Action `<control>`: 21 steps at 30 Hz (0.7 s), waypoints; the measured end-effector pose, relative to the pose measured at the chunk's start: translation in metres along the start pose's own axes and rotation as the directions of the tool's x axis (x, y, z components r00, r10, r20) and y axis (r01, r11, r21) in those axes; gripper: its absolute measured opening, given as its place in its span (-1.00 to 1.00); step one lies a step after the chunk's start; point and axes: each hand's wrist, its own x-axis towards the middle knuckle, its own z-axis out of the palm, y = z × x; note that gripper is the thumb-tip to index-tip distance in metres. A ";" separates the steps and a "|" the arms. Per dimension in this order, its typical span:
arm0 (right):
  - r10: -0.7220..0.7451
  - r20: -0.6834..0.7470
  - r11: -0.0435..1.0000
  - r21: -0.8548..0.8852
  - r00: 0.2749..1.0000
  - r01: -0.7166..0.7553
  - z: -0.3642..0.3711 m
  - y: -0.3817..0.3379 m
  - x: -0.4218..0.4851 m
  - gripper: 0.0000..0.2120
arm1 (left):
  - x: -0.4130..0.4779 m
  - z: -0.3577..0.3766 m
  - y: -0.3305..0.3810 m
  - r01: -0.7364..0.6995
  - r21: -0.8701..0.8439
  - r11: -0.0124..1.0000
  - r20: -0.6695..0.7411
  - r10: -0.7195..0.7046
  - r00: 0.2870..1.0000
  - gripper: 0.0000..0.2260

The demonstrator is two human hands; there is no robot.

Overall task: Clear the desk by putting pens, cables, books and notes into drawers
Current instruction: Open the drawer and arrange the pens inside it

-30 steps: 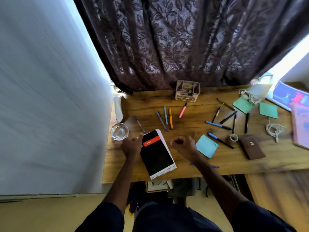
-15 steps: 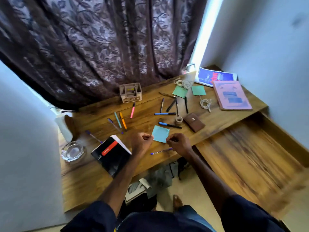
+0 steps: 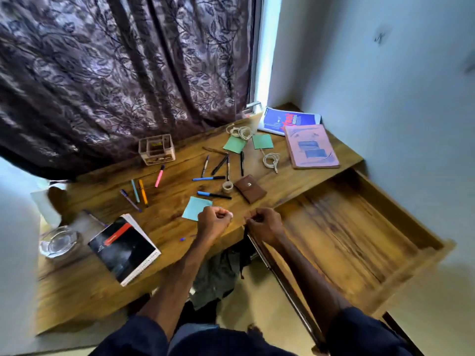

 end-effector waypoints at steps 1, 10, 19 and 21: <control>-0.001 0.005 1.000 -0.009 1.000 0.001 -0.007 0.005 0.000 -0.87 | -0.003 0.006 0.003 0.000 0.007 1.000 -0.003 0.000 1.000 -0.85; 0.022 0.021 0.996 0.081 1.000 -0.024 -0.031 0.003 0.028 -0.93 | 0.013 0.014 0.018 0.029 0.041 0.999 0.002 -0.029 1.000 -0.87; -0.191 0.087 0.974 -0.109 0.978 0.200 0.001 -0.020 0.088 -0.90 | 0.087 -0.009 -0.001 0.128 -0.058 0.990 -0.020 -0.129 0.991 -0.91; -0.267 0.128 0.924 -0.248 0.955 0.291 0.023 -0.036 0.113 -0.91 | 0.109 -0.018 -0.010 0.161 -0.091 0.983 -0.029 -0.164 0.986 -0.89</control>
